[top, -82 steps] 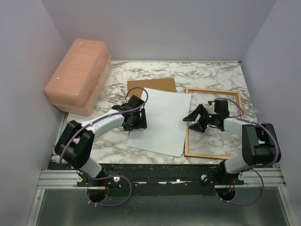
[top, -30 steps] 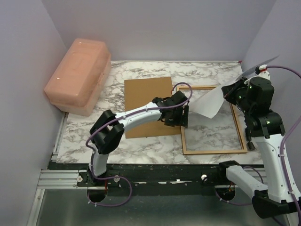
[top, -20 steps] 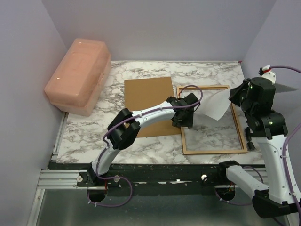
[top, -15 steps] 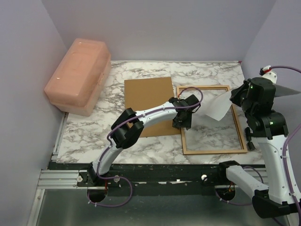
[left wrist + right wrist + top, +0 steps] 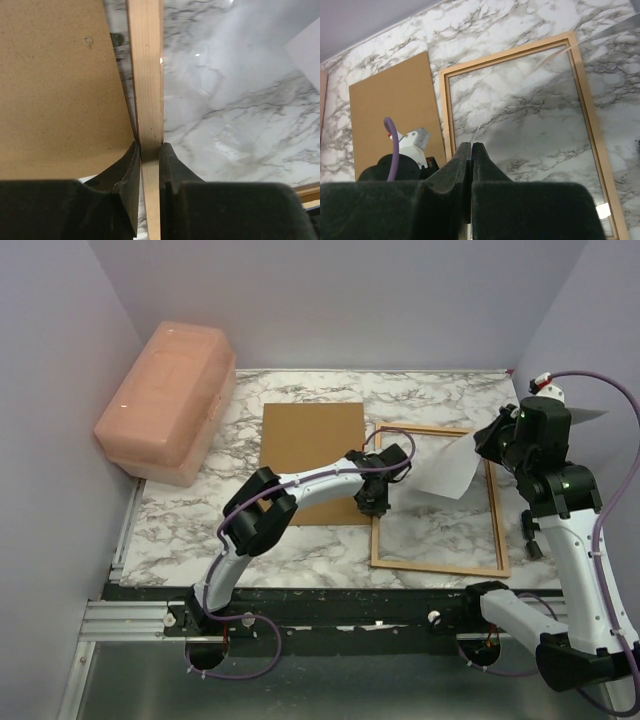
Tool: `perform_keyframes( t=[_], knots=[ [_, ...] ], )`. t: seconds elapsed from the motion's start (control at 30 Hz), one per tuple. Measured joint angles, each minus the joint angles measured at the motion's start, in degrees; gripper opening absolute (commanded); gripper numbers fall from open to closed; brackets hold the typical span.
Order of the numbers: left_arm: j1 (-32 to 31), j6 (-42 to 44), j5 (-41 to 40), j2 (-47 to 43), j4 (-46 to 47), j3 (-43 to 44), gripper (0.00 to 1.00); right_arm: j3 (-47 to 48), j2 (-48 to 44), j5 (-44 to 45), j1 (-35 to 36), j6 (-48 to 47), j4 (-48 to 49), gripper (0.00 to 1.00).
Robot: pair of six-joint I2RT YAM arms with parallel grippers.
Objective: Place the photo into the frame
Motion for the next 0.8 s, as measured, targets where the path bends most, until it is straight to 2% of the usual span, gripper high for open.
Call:
perform_keyframes(
  t=[0.13, 0.53, 0.6, 0.63, 0.7, 0.8],
  knots=[
    [2.4, 1.1, 0.8, -4.3, 3.2, -7.2, 0.09, -0.9, 1.0, -4.3, 0.0, -0.5, 0.5, 0.00],
    [7.0, 1.7, 3.2, -12.3, 11.2, -20.6, 0.09, -3.4, 3.2, -20.7, 0.0, -2.0, 4.3, 0.00],
    [7.9, 1.7, 3.6, -13.6, 12.2, -22.6, 0.18, -3.4, 3.6, -23.0, 0.0, -2.0, 4.9, 0.00],
    [8.1, 1.7, 3.6, -14.1, 12.7, -23.2, 0.26, -3.4, 3.8, -24.3, 0.0, -2.0, 5.3, 0.00],
    [8.4, 1.8, 3.7, -15.0, 13.9, -24.6, 0.49, -3.4, 4.4, -27.1, 0.0, -2.0, 6.3, 0.00],
    [8.7, 2.1, 5.0, -17.4, 16.1, -28.5, 0.73, -3.0, 5.7, -31.3, 0.0, -2.3, 6.9, 0.00]
  ],
)
